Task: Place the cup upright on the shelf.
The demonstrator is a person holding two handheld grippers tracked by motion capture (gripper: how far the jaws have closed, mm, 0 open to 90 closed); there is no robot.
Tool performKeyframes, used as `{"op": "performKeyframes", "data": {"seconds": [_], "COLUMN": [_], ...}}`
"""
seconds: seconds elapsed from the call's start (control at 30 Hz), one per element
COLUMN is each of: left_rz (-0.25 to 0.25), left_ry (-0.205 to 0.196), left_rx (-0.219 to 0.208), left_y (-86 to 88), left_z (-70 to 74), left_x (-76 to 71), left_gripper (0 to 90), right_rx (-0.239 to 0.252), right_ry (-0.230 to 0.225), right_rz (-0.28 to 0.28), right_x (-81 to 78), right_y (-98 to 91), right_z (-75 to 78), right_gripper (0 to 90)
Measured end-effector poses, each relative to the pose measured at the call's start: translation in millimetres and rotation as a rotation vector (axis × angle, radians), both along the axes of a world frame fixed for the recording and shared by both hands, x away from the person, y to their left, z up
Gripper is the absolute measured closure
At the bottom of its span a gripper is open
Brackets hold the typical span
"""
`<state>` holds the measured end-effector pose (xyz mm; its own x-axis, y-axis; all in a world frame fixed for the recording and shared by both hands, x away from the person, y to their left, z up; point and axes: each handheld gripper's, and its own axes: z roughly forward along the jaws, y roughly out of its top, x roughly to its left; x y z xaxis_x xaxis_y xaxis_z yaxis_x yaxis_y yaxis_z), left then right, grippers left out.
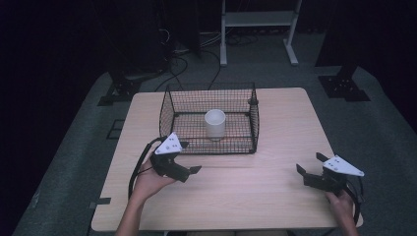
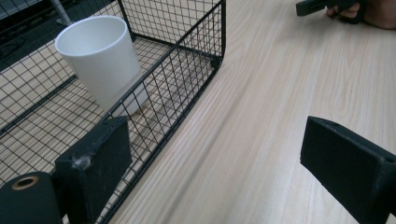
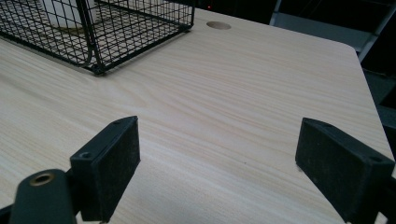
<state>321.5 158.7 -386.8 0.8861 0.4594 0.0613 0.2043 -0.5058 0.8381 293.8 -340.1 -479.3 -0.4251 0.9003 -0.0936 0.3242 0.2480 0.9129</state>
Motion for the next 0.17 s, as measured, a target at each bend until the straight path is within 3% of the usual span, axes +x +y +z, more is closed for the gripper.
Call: {"op": "performKeyframes", "data": {"seconds": [0.17], "left_rz": [0.000], "left_ry": [0.000], "left_rx": [-0.021], "left_y": [2.3], "left_z": [-11.1], "left_x": [-14.4], "left_gripper": [8.1], "right_rx": [-0.002], "right_ry": [-0.002], "right_rz": [-0.001], "right_x": [-0.8], "right_y": [0.5], "right_z": [0.0], "right_gripper": [13.1]}}
